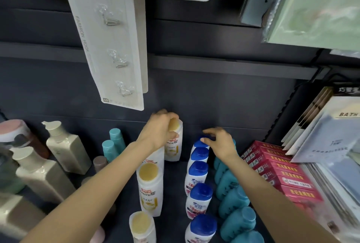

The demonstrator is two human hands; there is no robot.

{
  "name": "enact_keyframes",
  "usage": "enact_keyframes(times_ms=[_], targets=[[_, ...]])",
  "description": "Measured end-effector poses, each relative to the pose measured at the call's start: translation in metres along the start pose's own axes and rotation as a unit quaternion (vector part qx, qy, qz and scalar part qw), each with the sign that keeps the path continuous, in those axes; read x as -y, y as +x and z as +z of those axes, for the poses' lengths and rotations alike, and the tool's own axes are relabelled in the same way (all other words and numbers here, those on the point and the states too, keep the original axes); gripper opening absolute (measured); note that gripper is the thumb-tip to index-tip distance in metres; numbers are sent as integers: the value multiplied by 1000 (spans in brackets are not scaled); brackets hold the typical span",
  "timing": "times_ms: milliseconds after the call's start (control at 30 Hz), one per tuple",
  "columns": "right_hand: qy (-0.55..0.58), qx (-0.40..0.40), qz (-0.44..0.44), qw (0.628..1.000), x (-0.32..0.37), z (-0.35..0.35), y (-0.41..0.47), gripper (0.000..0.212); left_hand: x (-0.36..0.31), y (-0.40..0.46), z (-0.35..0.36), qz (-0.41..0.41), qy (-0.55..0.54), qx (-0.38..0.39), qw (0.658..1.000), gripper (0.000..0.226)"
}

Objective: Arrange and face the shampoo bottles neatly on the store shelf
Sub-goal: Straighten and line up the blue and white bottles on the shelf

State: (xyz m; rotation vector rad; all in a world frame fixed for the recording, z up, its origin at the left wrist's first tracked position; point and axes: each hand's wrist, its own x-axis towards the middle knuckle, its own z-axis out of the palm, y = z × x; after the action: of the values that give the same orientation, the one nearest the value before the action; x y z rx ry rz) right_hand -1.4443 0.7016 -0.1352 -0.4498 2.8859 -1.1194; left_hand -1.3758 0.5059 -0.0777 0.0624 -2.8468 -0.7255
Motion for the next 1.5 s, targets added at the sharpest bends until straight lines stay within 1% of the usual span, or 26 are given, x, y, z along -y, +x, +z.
enact_keyframes(times_ms=[167, 233, 333, 400, 467, 533, 600, 633, 667, 700, 767, 933, 1033, 1133, 1233, 1300, 1400, 1500], targets=[[119, 17, 7, 993, 17, -16, -19, 28, -26, -28, -11, 68, 19, -66, 995, 55], [138, 28, 4, 990, 24, -20, -26, 28, -36, -42, -21, 82, 17, -101, 991, 56], [152, 50, 3, 987, 33, -25, -37, 32, -51, -65, -41, 116, 22, -183, 976, 54], [199, 73, 21, 977, 39, -25, -47, 38, -60, -81, -56, 124, -9, -231, 965, 52], [297, 90, 53, 949, 46, -28, -58, 47, -67, -96, -72, 103, -78, -269, 955, 50], [429, 111, 80, 893, 53, -34, -69, 49, -71, -109, -87, 71, -155, -298, 939, 45], [534, 127, 82, 832, 60, -45, -83, 42, -70, -121, -97, 43, -218, -311, 924, 39], [571, 133, 81, 806, 65, -50, -91, 39, -68, -127, -101, 32, -249, -310, 917, 37], [592, 132, 83, 791, 71, -55, -98, 37, -64, -131, -104, 21, -277, -307, 910, 36], [604, 129, 87, 781, 76, -58, -106, 36, -59, -135, -107, 10, -306, -302, 903, 37], [611, 120, 95, 777, 87, -61, -121, 35, -49, -143, -115, -10, -358, -291, 887, 40], [620, 72, 114, 773, 117, -55, -146, 36, -20, -166, -132, -35, -412, -268, 870, 47], [619, 38, 103, 778, 135, -47, -159, 33, -1, -181, -138, -40, -438, -261, 860, 46], [618, -1, 91, 781, 147, -38, -169, 30, 14, -195, -145, -50, -487, -202, 848, 43], [606, -48, 85, 789, 154, -33, -176, 34, 25, -204, -150, -80, -471, -133, 869, 46], [601, -71, 83, 792, 157, -32, -180, 35, 29, -209, -151, -95, -479, -108, 866, 47], [601, -73, 71, 793, 157, -31, -187, 32, 28, -216, -154, -90, -519, -103, 844, 45], [592, -56, 54, 802, 157, -28, -190, 31, 24, -219, -161, -73, -530, -114, 837, 38]])
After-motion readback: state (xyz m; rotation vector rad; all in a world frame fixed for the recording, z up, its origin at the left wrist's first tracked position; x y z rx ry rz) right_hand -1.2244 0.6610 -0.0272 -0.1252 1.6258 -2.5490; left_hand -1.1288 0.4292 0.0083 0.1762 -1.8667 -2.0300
